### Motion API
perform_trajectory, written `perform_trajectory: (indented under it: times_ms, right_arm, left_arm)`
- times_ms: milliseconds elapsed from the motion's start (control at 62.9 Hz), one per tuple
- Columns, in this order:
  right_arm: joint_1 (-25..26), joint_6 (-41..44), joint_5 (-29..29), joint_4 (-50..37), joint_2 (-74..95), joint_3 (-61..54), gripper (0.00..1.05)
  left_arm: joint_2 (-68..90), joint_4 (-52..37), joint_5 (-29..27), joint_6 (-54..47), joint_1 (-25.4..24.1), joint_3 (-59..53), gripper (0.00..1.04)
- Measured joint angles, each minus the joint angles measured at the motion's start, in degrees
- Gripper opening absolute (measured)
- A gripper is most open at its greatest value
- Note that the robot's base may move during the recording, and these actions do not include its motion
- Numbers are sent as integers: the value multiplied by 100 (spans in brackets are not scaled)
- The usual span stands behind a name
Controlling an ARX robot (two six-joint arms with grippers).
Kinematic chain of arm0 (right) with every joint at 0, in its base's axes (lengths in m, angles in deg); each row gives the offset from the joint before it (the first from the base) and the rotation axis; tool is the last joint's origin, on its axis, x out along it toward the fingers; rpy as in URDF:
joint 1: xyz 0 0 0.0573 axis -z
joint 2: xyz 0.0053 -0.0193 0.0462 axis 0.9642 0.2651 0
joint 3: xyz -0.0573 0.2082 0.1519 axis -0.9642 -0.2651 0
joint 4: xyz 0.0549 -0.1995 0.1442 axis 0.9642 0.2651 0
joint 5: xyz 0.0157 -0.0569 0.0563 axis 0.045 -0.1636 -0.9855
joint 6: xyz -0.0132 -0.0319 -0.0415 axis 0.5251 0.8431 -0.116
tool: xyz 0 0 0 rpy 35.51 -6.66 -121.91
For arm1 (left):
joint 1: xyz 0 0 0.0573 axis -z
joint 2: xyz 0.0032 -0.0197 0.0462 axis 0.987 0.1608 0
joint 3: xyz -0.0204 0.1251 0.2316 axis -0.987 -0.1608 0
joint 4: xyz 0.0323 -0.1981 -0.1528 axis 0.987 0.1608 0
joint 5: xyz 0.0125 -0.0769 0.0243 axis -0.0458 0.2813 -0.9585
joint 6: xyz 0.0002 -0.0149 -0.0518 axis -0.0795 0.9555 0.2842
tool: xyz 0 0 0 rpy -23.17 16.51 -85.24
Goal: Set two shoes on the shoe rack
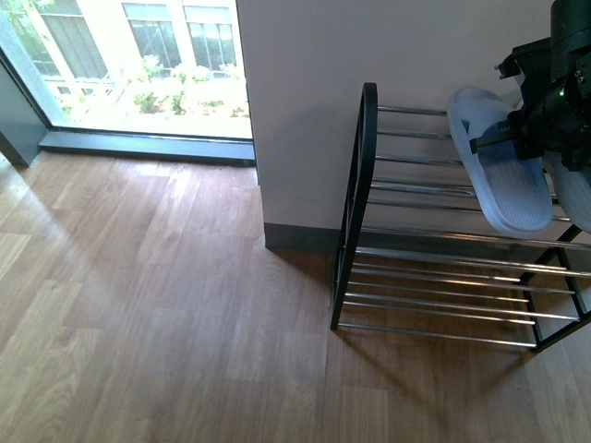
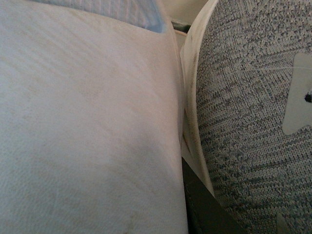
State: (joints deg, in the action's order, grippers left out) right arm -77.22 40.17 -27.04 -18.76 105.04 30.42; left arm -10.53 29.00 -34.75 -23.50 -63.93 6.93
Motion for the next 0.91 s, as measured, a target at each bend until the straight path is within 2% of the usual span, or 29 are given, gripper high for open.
perform_trajectory:
  times_ms: [238,477,509,843,906]
  right_arm:
    - [15,214,149,-4,173,275,3]
    - [26,234,-188,-232,-87,-94,36]
    - [26,227,-339,-317,-251,-295,43]
    - [22,-192,-1530,-914,-2070,-2120,92]
    - [35,-317,-1794,-1005,-2474,-2511,97]
  left_arm:
    - [0,0,0,0,0,0,2]
    - [0,0,-2,0,0,0,2]
    - [0,0,0,0,0,0,2]
    - [0,0,-2,0,0,0,2]
    - [0,0,-2,0,0,0,2]
